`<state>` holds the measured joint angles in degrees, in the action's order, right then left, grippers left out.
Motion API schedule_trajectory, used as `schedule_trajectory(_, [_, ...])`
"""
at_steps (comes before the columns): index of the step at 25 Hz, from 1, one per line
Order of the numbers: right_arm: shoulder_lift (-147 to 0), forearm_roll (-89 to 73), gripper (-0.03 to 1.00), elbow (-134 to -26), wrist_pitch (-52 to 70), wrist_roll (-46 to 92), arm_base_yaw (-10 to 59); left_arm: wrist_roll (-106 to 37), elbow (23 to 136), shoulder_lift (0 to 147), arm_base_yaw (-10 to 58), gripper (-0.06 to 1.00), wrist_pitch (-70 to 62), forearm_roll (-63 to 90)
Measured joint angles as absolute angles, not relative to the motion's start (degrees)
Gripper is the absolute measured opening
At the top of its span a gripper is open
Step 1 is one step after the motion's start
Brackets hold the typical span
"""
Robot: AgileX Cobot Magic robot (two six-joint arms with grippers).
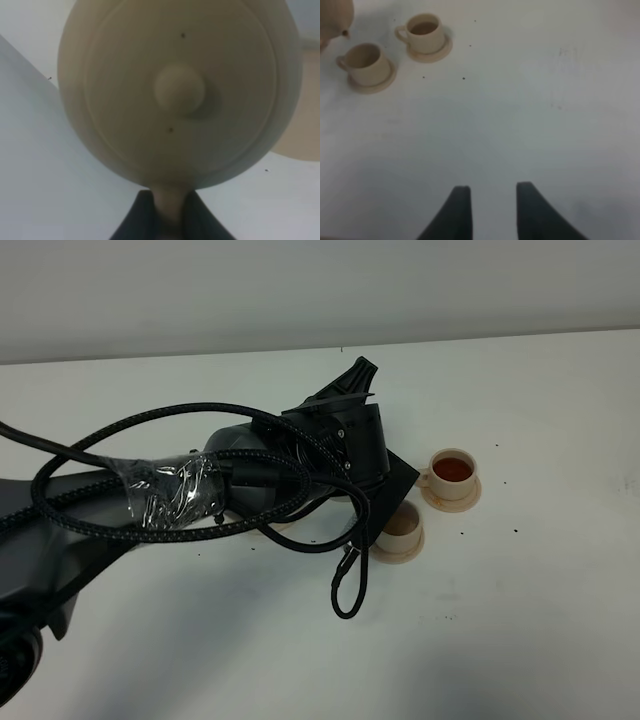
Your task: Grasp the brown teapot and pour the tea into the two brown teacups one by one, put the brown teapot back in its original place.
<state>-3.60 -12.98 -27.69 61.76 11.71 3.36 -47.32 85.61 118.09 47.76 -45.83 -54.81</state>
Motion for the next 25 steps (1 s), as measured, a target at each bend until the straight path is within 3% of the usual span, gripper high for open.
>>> schedule_trajectory(25, [-3.6,-13.0,0.24,-27.7,61.8,11.7,3.4,-47.9,85.6,118.6,48.4,0.12,-44.9,-59.7])
